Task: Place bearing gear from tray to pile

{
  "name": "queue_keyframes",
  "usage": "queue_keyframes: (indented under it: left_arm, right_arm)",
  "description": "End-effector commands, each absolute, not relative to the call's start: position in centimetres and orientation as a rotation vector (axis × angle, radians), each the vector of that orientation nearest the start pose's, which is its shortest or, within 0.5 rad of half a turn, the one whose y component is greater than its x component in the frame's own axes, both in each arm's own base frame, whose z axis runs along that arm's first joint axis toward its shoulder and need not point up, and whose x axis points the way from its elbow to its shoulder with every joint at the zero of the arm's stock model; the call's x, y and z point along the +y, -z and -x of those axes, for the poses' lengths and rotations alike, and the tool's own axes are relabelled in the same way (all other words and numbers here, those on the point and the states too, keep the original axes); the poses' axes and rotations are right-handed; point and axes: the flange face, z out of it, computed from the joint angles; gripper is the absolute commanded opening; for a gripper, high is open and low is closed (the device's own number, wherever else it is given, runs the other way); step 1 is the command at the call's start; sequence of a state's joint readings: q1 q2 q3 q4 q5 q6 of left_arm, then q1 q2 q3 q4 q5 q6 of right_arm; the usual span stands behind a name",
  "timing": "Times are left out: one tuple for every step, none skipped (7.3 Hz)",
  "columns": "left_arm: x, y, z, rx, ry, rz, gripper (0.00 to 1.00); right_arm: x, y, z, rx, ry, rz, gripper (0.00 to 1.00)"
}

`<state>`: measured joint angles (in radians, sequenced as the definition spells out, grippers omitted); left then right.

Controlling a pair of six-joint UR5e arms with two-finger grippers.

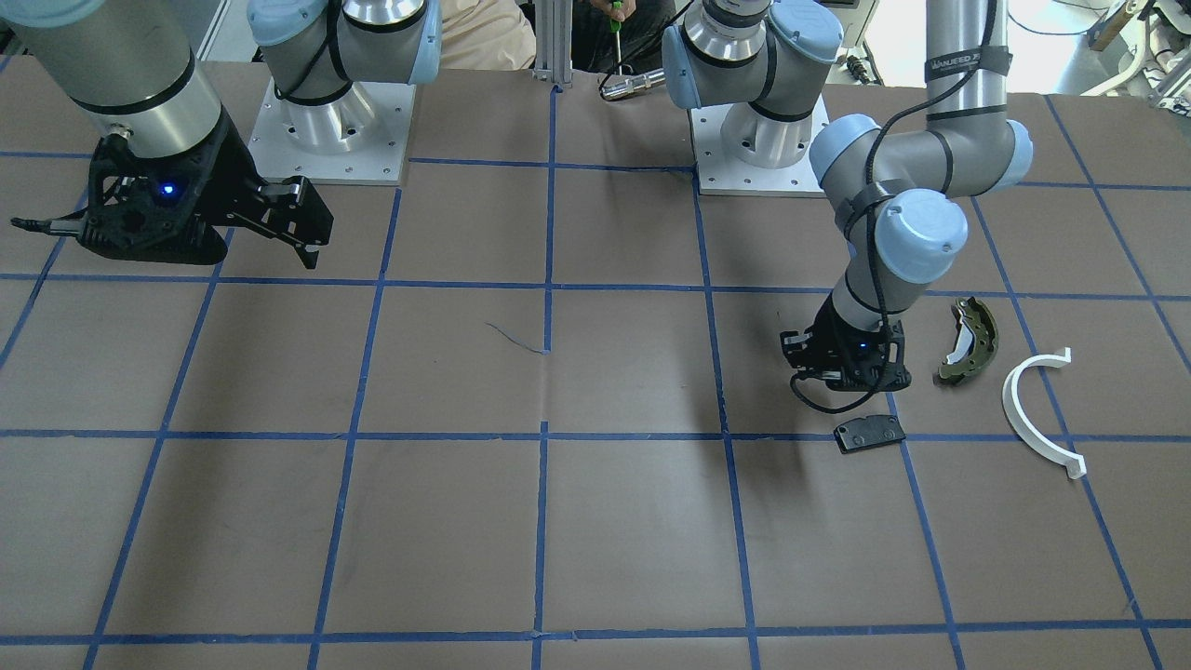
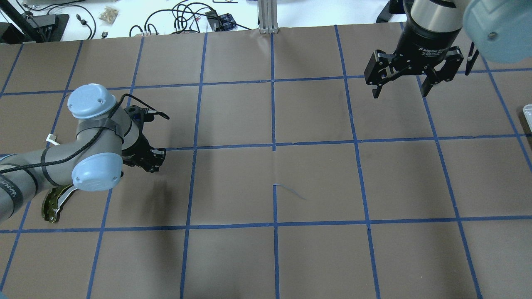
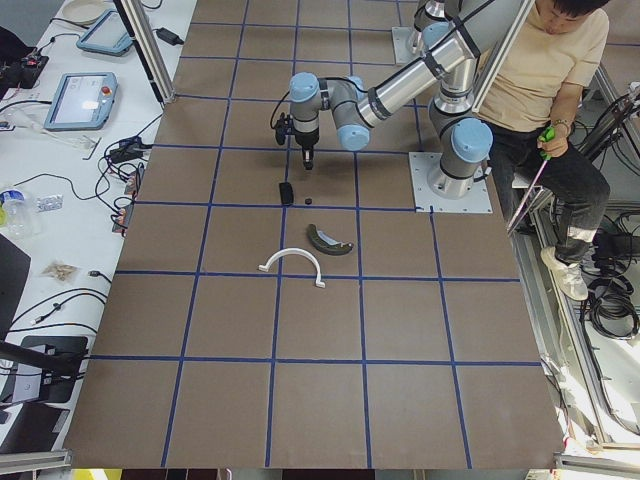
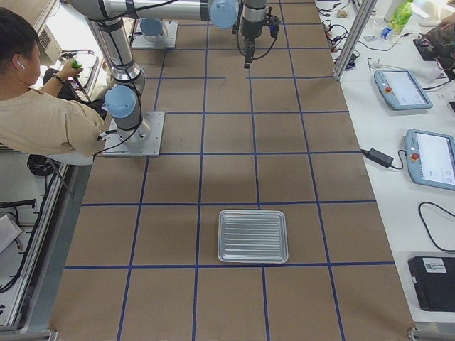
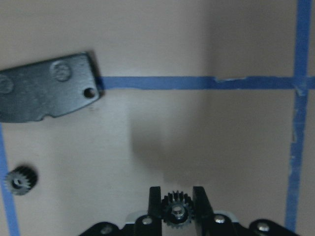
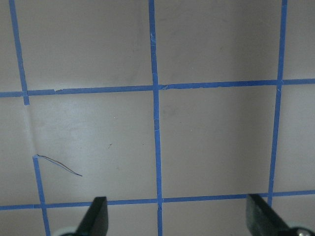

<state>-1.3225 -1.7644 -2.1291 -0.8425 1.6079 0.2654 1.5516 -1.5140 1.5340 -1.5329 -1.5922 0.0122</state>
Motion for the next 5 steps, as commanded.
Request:
queue_keyframes:
  left_arm:
    - [-48.2,-21.6,-5.5,3.107,-0.026,-0.202,0.00]
    - [-48.3,-21.3,-8.3,3.108,-0.031,-0.189,0.00]
    - [-49.1,-21.5,-9.9,3.099,-0.018,-0.228,0.00]
    - [-49.6,-21.3,-10.5,3.097,-0.021,-0.259,0.00]
    - [-49.3,-20.7,-10.4,3.105,-0.039,-0.258,0.00]
  right_arm:
    - [-51.1,-47.4,-12.2,3.161,-0.099,-0.047,1.00]
    - [-51.2,-47.4,-12.1,3.161,-0.095,-0.050,1.00]
    - [-51.1,-47.4,-12.1,3.161,-0.100,-0.050,1.00]
    - [-51.1,-47.4,-12.2,3.161,-0.097,-0.047,1.00]
    - [-51.1,-47.4,-12.1,3.161,-0.100,-0.050,1.00]
